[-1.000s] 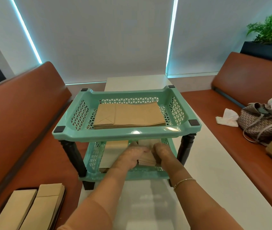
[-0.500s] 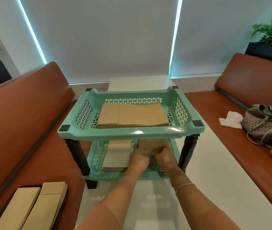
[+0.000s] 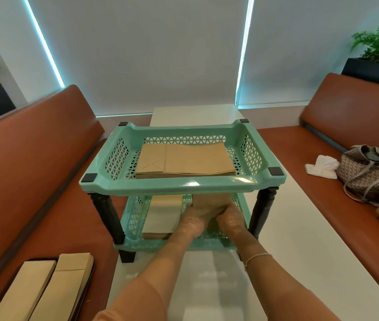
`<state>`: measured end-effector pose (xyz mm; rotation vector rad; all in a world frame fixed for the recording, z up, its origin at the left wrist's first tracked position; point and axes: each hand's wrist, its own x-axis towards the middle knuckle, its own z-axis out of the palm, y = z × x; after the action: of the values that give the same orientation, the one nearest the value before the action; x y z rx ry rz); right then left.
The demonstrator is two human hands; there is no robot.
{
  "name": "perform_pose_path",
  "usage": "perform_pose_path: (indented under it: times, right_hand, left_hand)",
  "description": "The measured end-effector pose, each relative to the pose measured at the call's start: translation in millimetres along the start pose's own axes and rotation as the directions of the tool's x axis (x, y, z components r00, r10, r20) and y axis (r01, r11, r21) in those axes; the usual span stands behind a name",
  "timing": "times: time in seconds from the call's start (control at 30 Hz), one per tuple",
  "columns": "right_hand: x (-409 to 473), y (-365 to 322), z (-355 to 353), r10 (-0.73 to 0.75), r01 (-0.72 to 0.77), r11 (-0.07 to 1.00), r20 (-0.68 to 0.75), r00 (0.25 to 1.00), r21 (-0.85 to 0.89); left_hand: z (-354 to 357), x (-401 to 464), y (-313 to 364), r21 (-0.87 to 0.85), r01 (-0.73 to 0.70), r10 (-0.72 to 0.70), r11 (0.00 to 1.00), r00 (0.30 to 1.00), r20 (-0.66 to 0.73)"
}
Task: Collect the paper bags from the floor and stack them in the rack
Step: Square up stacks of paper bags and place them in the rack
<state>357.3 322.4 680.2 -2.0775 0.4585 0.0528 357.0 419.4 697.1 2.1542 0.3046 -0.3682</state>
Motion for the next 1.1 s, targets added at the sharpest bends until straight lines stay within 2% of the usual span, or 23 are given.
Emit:
perform_pose_path:
  times: [0.37, 0.47, 0.67, 0.83, 1.1]
  right_hand:
    - [4, -6, 0, 0.089, -0.083, 0.987, 0.037, 0.995, -0.138]
    - [2, -6, 1, 0.094, -0.090, 0.988, 0.029, 0.995, -0.124]
    - [-2, -3, -1, 0.043, -0.043, 0.999, -0.019, 0.999, -0.021]
    - [-2, -4, 1, 0.072, -0.069, 0.993, 0.025, 0.997, -0.100]
    - [2, -10, -2, 0.069, -0.061, 0.986, 0.046, 0.997, -0.157]
  left_hand:
    - [0, 4, -5, 0.072, -0.026, 0.020, 0.997, 0.996, 0.082]
    - [-1, 1, -4, 0.102, -0.029, 0.021, 0.994, 0.997, 0.080]
    - [-3, -4, 3, -0.002, -0.013, 0.013, 1.000, 1.000, 0.003]
    - [-1, -2, 0, 0.077, 0.011, -0.014, 0.997, 0.999, 0.036]
    - [-8, -7, 4, 0.081, -0.015, 0.010, 0.997, 0.998, 0.064]
